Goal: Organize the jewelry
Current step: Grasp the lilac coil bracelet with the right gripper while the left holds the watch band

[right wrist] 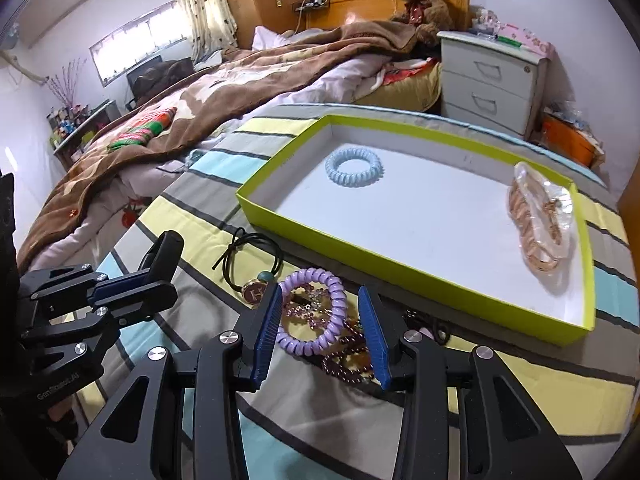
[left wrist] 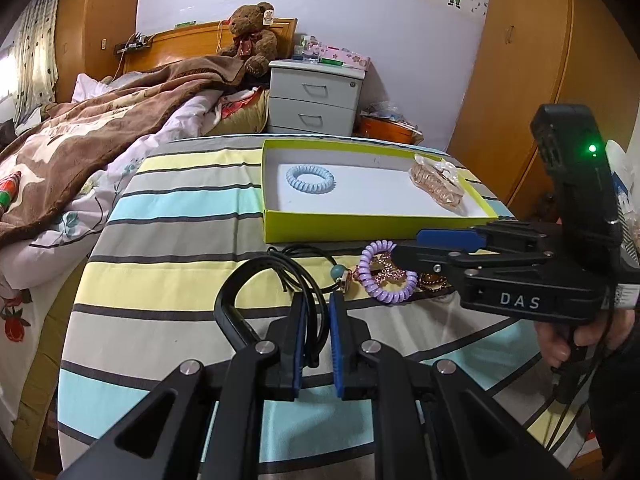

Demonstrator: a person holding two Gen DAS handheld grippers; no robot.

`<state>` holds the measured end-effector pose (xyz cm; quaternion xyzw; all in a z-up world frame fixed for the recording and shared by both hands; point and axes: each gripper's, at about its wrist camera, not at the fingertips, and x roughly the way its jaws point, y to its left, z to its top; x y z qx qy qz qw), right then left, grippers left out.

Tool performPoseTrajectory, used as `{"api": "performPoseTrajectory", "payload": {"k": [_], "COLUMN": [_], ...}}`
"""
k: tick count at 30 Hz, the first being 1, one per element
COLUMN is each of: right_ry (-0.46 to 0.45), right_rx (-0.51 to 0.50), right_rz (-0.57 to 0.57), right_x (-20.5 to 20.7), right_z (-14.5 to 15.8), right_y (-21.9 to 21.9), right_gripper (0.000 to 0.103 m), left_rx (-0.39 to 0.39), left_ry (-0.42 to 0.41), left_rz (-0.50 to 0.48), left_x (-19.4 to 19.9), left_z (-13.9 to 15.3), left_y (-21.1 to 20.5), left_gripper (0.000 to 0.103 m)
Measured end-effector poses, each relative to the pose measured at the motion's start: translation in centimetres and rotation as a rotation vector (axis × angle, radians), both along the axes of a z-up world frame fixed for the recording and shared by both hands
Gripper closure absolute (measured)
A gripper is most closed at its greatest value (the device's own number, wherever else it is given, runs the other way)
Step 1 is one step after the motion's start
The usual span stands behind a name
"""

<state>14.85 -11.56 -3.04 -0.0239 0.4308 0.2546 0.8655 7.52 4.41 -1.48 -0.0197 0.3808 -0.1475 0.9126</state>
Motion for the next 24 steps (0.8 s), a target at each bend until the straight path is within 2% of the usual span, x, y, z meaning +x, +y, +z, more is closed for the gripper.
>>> {"api": "performPoseTrajectory", "payload": {"k": [8,10,13,15,24], "right_ry": [0.036,0.036,0.037,0.031,0.004], "right_rx": [-0.035,-0.038,-0.035,-0.037,-0.025], "right_rz": [0.042,0.041,0.034,0.03,0.018], "right_x": [0.9,0.8,0.7,0.6,-0.2], "right_z": [-1.2,-1.4,-1.4,-1.4,-0.8], "right_y": [0.7,0.7,0.5,0.4,-0.1], "right_gripper": [0.063,0.073,0.078,0.084,0.084], "left_rx": [-0.003,-0.003,0.0,0.002,0.008], "left_ry": [0.019,0.024,0.026,0.025,0.022], "left_rz": [0.003,0.005,0.006,0.008,0.016], "left_x": [0.4,0.5,0.6,0.5,0.4], "left_z": [-0.5,-0.6,-0.6,-0.6,-0.4], "left_y": [0.1,0.0,0.0,0.0,0.0], "left_gripper": [0.091,0.091,0.091,0.091,0.091]}}
